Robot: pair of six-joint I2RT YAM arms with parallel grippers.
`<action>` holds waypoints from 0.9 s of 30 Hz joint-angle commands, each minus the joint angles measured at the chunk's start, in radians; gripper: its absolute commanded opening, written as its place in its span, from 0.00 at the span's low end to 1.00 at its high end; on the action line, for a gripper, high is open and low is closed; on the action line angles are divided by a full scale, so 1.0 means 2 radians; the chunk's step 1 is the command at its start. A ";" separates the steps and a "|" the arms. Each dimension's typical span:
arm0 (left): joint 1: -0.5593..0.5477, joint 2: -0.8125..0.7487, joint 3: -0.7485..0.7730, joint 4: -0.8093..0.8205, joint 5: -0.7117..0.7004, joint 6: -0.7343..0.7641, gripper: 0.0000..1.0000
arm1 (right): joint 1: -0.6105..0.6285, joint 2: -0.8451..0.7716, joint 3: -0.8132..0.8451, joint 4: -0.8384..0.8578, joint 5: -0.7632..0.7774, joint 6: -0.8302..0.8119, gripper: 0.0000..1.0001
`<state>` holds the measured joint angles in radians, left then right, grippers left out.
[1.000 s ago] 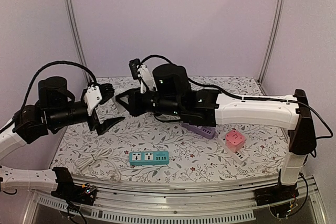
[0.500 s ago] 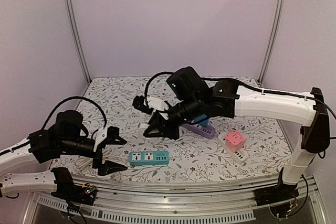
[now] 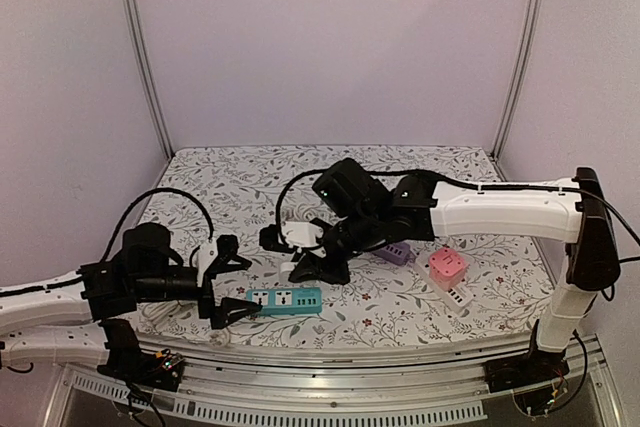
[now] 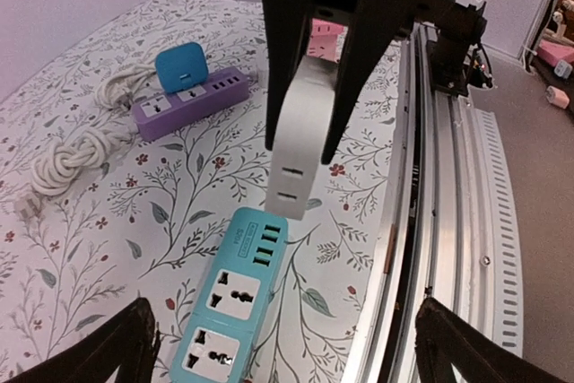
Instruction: Insert the plug
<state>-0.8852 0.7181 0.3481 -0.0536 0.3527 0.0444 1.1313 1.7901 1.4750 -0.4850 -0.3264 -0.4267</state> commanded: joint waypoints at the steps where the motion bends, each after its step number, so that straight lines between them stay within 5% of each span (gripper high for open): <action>1: 0.001 0.018 -0.023 0.091 -0.052 0.035 1.00 | -0.002 0.036 0.005 -0.012 0.000 -0.025 0.00; 8: 0.027 0.002 -0.053 0.111 0.031 0.152 0.99 | -0.003 0.081 0.038 -0.015 -0.005 -0.029 0.00; 16: 0.072 -0.041 -0.013 -0.021 0.049 0.297 1.00 | -0.014 0.130 0.083 -0.013 -0.025 -0.020 0.00; 23: 0.212 0.008 0.010 -0.029 0.110 0.282 0.95 | -0.020 0.169 0.119 -0.013 -0.028 -0.027 0.00; 27: 0.228 0.030 0.005 -0.042 0.141 0.312 0.86 | -0.021 0.177 0.123 -0.014 -0.031 -0.027 0.00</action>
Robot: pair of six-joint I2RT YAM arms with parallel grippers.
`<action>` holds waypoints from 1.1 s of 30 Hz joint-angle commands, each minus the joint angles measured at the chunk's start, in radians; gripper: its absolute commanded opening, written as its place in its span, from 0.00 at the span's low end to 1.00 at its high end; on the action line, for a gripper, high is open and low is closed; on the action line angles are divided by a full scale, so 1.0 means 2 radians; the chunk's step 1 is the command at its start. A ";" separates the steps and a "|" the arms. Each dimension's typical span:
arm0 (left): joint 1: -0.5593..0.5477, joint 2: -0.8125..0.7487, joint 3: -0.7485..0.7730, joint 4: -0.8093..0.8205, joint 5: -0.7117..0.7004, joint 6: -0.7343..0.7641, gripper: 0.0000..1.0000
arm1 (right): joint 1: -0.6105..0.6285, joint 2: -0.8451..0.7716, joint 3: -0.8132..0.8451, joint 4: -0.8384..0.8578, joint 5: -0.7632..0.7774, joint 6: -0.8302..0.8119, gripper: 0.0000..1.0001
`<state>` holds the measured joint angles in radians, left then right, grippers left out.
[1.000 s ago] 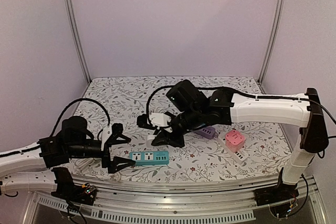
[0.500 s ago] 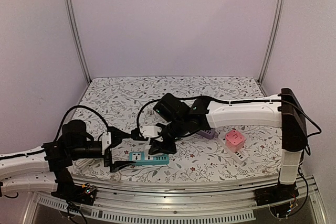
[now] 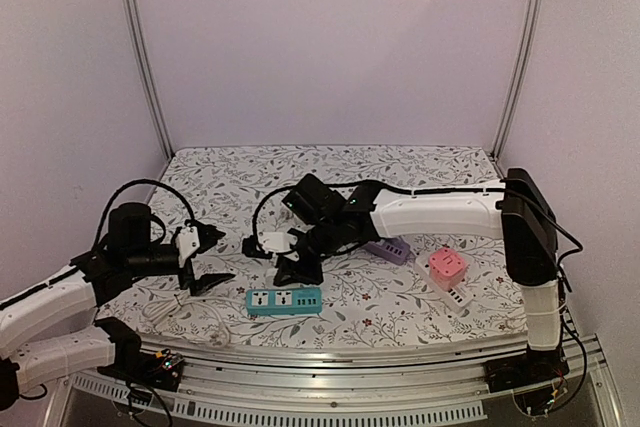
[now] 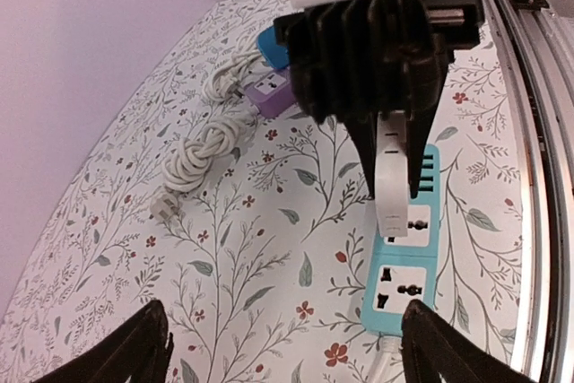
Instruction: Insert the plug
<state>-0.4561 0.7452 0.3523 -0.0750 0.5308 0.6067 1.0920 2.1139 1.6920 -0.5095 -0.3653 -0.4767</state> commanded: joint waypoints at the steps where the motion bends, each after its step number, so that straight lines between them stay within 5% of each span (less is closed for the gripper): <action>1: 0.012 0.023 0.001 -0.032 0.064 0.031 0.82 | -0.002 0.017 0.015 -0.002 -0.011 0.000 0.00; 3: 0.001 0.042 -0.001 -0.026 0.074 0.036 0.70 | -0.002 0.018 0.014 -0.001 -0.011 0.000 0.00; 6: -0.028 0.069 0.010 -0.002 0.021 0.013 0.65 | -0.003 0.006 0.000 0.009 -0.021 -0.004 0.00; 12: -0.035 0.078 0.067 0.022 0.126 -0.178 0.67 | -0.012 -0.054 -0.057 0.048 -0.036 0.002 0.00; 15: -0.039 0.105 0.058 0.002 0.149 -0.201 0.72 | -0.014 -0.089 -0.093 0.070 -0.042 -0.001 0.00; 17: -0.046 0.116 0.033 0.105 0.158 -0.223 0.73 | -0.014 -0.097 -0.099 0.075 -0.049 -0.004 0.00; 25: -0.091 0.157 -0.012 0.202 0.146 -0.144 0.70 | -0.015 -0.102 -0.091 0.071 -0.059 -0.015 0.00; 33: -0.105 0.175 -0.015 0.260 0.090 -0.185 0.60 | -0.012 -0.105 -0.079 0.071 -0.081 -0.016 0.00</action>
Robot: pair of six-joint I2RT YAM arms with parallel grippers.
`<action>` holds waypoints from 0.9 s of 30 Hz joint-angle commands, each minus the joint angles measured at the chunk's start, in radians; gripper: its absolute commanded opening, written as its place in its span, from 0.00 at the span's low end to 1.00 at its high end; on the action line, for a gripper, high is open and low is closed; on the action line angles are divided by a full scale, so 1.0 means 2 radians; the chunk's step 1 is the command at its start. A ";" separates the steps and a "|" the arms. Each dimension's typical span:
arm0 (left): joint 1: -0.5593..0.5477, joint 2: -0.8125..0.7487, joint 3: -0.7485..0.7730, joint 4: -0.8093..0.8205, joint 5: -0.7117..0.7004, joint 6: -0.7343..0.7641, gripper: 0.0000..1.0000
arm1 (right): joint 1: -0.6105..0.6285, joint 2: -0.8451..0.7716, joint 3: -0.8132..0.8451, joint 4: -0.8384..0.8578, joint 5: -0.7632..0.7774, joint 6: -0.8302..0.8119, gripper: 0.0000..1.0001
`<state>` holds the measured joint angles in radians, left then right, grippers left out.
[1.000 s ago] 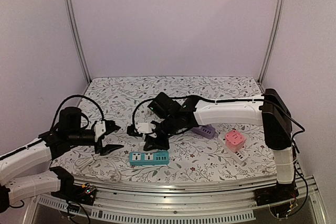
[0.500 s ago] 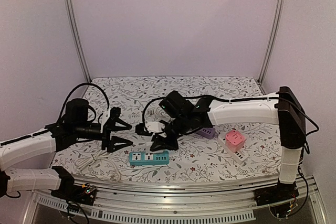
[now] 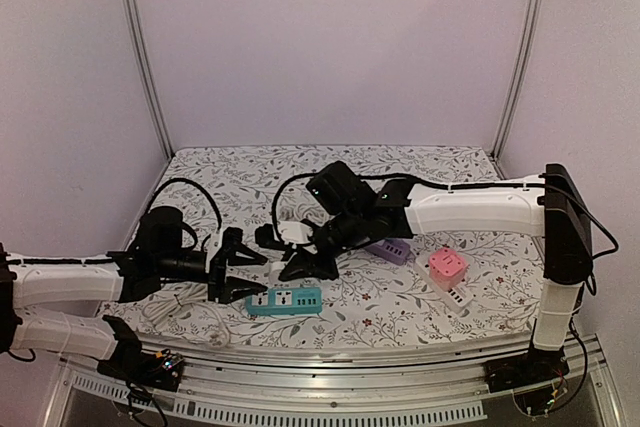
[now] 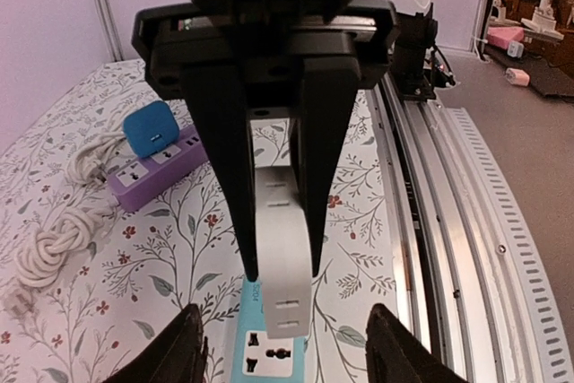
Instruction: Insert the plug
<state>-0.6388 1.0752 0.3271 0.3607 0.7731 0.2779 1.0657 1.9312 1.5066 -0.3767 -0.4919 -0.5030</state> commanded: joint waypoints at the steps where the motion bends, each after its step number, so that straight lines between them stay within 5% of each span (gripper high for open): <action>1: -0.019 0.011 -0.002 0.046 -0.037 -0.026 0.59 | 0.005 -0.015 0.015 0.004 -0.016 -0.003 0.00; 11: -0.036 0.008 -0.004 0.040 -0.059 -0.028 0.31 | 0.015 -0.017 0.022 0.012 -0.014 0.002 0.00; 17: -0.039 0.009 -0.006 0.034 -0.056 -0.024 0.28 | 0.016 -0.023 0.022 0.022 -0.016 0.009 0.00; 20: -0.040 0.008 -0.009 0.056 -0.054 -0.027 0.01 | 0.017 -0.026 0.022 0.025 -0.020 0.011 0.00; 23: -0.041 0.005 -0.014 0.078 -0.060 -0.026 0.00 | 0.017 -0.023 0.020 0.024 -0.019 0.013 0.00; 27: -0.038 -0.008 -0.019 0.077 -0.084 -0.032 0.00 | 0.016 -0.028 0.010 0.021 -0.007 0.015 0.20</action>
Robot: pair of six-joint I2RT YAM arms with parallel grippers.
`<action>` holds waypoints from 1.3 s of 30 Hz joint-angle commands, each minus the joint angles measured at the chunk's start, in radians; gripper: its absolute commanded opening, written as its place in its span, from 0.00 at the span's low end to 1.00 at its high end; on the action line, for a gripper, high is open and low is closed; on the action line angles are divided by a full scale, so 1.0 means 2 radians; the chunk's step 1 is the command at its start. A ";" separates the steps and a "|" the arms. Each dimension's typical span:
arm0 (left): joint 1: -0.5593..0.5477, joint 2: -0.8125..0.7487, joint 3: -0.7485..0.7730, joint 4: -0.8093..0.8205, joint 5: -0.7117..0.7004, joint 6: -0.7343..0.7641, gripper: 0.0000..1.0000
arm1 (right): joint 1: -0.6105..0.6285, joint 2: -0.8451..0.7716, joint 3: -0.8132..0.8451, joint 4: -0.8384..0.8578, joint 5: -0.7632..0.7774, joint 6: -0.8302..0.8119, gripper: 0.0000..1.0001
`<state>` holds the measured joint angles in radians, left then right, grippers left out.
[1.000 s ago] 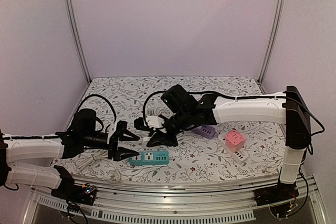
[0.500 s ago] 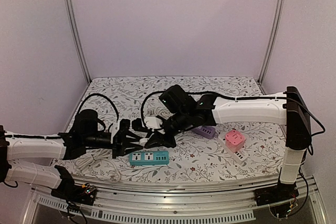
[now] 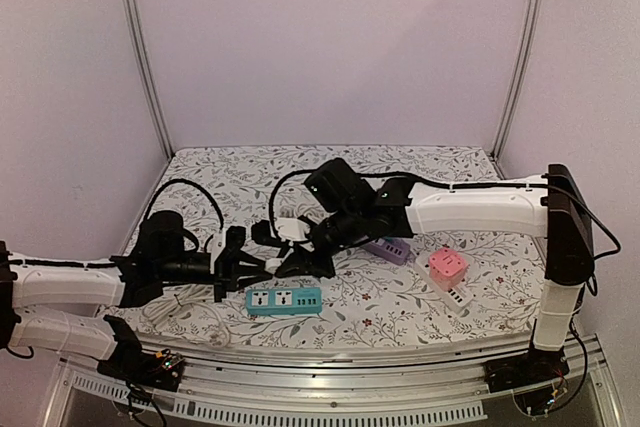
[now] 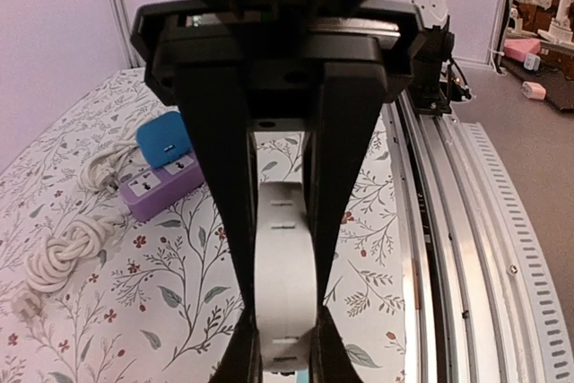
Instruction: Insert the plug
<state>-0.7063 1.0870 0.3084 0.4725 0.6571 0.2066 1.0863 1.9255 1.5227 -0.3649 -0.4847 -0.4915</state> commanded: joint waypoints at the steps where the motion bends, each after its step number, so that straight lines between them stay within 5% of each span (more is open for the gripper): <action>1: -0.003 -0.019 -0.011 0.017 -0.029 -0.002 0.00 | 0.004 -0.027 0.000 0.011 -0.005 0.009 0.34; 6: 0.013 -0.052 -0.009 -0.006 -0.072 -0.054 0.00 | -0.030 -0.028 -0.037 -0.002 0.017 0.016 0.97; 20: 0.075 -0.140 -0.012 -0.105 -0.132 -0.134 0.00 | -0.020 0.102 -0.017 -0.050 0.066 -0.005 0.99; 25: 0.084 -0.139 -0.014 -0.103 -0.136 -0.133 0.00 | -0.016 0.120 -0.013 -0.059 0.081 -0.013 0.90; 28: 0.085 -0.137 -0.017 -0.097 -0.123 -0.133 0.00 | -0.017 0.117 -0.020 -0.063 0.082 -0.011 0.72; 31: 0.085 -0.131 -0.021 -0.080 -0.109 -0.133 0.00 | -0.018 0.106 -0.042 -0.065 0.089 -0.010 0.43; 39: 0.065 -0.085 -0.038 -0.001 -0.076 -0.143 0.00 | -0.018 0.062 -0.115 -0.094 0.125 -0.036 0.17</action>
<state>-0.5499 0.8806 0.2543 0.3641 0.4587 -0.0635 1.0515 2.0804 1.3773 -0.4339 -0.3096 -0.5282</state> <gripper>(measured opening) 0.111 0.472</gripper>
